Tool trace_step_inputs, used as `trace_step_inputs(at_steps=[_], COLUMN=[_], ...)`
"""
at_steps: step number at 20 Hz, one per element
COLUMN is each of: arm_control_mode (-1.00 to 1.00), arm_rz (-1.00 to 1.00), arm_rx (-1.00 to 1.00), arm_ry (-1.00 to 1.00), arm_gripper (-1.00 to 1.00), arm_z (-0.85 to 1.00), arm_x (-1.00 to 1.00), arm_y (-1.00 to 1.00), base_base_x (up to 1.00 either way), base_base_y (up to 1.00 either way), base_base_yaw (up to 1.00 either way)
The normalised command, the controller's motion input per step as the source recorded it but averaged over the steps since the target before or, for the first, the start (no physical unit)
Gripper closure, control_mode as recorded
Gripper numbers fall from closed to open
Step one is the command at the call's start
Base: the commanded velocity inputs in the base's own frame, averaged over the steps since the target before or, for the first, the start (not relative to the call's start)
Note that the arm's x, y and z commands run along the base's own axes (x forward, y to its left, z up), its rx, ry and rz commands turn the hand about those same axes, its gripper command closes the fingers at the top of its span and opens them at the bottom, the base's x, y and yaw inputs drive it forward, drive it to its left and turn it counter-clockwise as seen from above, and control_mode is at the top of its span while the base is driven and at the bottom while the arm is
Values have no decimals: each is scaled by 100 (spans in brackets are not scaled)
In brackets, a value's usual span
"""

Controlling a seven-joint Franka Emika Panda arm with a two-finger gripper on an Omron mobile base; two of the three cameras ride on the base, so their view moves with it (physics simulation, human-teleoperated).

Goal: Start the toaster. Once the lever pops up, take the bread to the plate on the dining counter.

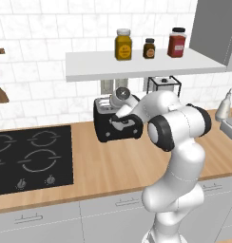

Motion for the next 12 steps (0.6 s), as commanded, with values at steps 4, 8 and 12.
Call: trace_step_inputs(at_steps=[4,8,12], arm_control_mode=[-100,-100,-100], arm_rz=[0,0,0], arm_rx=[0,0,0], arm_ry=[0,0,0], arm_gripper=[-100,-100,100], arm_z=[-5,-1,0], arm_x=[3,0,0], arm_y=[0,0,0], base_base_x=[0,0,0], base_base_y=[0,0,0], base_base_yaw=[0,0,0])
